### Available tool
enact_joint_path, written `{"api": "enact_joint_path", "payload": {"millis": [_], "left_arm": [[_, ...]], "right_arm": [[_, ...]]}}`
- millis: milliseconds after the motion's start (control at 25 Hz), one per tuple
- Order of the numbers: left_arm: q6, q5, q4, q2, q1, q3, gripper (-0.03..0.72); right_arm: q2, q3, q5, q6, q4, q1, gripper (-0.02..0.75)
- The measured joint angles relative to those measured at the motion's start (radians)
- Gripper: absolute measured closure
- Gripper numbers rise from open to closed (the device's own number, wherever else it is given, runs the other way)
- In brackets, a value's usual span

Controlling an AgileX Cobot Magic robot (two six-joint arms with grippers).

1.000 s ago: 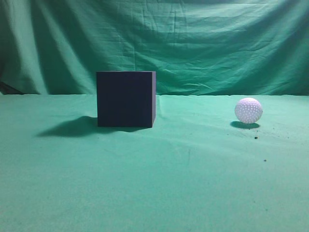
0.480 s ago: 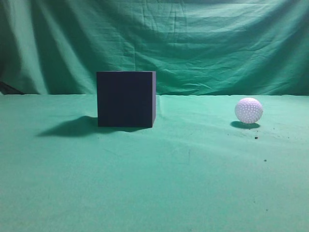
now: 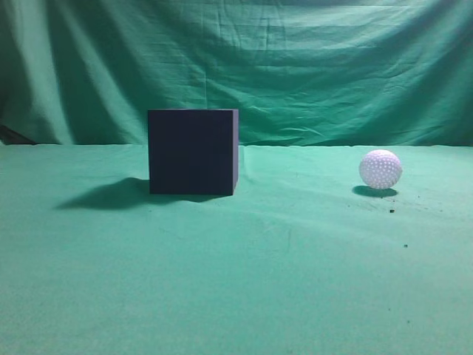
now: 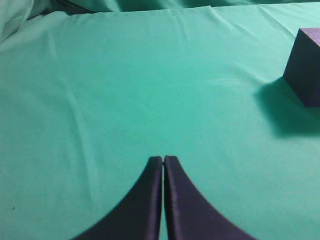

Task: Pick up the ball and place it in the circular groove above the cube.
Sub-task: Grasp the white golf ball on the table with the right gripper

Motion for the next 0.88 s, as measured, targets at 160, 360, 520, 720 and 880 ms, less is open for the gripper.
{"api": "enact_joint_path", "payload": {"millis": [160, 360, 520, 720, 880], "left_arm": [[0.000, 0.000, 0.000, 0.000, 0.000, 0.000, 0.688], [0.000, 0.000, 0.000, 0.000, 0.000, 0.000, 0.688], [0.000, 0.000, 0.000, 0.000, 0.000, 0.000, 0.688], [0.000, 0.000, 0.000, 0.000, 0.000, 0.000, 0.688], [0.000, 0.000, 0.000, 0.000, 0.000, 0.000, 0.688]], "right_arm": [[0.258, -0.138, 0.137, 0.002, 0.065, 0.000, 0.692], [0.526, -0.225, 0.222, -0.021, 0.168, 0.000, 0.692], [0.704, -0.334, 0.325, -0.215, 0.239, 0.000, 0.692], [0.920, -0.488, 0.455, -0.322, 0.226, 0.125, 0.738], [1.087, -0.598, 0.469, -0.277, 0.105, 0.259, 0.738]]}}
